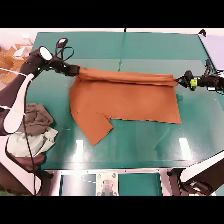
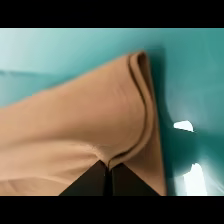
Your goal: Fold the shirts.
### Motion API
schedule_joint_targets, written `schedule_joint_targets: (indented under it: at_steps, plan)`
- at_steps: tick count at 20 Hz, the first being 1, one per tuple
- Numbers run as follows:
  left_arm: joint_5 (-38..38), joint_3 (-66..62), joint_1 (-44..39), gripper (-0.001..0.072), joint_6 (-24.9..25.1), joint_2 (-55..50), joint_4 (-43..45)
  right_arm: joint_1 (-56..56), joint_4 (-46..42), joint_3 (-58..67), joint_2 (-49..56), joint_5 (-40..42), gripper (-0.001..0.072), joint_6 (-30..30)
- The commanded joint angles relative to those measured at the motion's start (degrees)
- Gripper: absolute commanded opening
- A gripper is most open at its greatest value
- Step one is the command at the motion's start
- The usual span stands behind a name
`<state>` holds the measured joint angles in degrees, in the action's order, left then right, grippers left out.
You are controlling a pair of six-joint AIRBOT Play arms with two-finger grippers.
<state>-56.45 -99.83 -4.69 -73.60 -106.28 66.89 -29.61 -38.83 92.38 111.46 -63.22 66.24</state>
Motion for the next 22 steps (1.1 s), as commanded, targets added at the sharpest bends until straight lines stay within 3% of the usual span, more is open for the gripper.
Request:
schedule_joint_targets:
  at_steps: [1,14,15,16,17,22]
  plan:
    - [-6.93,0.02,0.2,0.0023,-0.11,-0.68,1.88,-0.2,-4.79,-0.02,0.15,-2.27,0.0013,1.16]
    - [-10.29,-0.04,0.2,0.0026,-2.91,-4.76,-0.9,2.58,-7.34,-0.04,0.59,-2.32,0.0015,1.53]
    - [-10.8,-0.07,0.2,0.018,-2.97,-4.76,-1.57,2.56,-7.34,0.24,0.57,-2.47,0.0067,2.29]
    - [-11.74,-0.35,0.2,0.0526,-4.04,-4.76,-1.81,2.19,-7.32,1.05,0.55,-3.43,0.0227,2.89]
    - [-13.75,-1.25,0.28,0.061,-5.81,-4.74,-1.77,1.6,-7.48,2.32,0.5,-5.55,0.027,3.93]
    - [-33.62,-7.39,3.98,0.061,-10.6,-3.34,-1.6,-2.58,-16.52,4.13,-4.31,-16.46,0.0271,11.89]
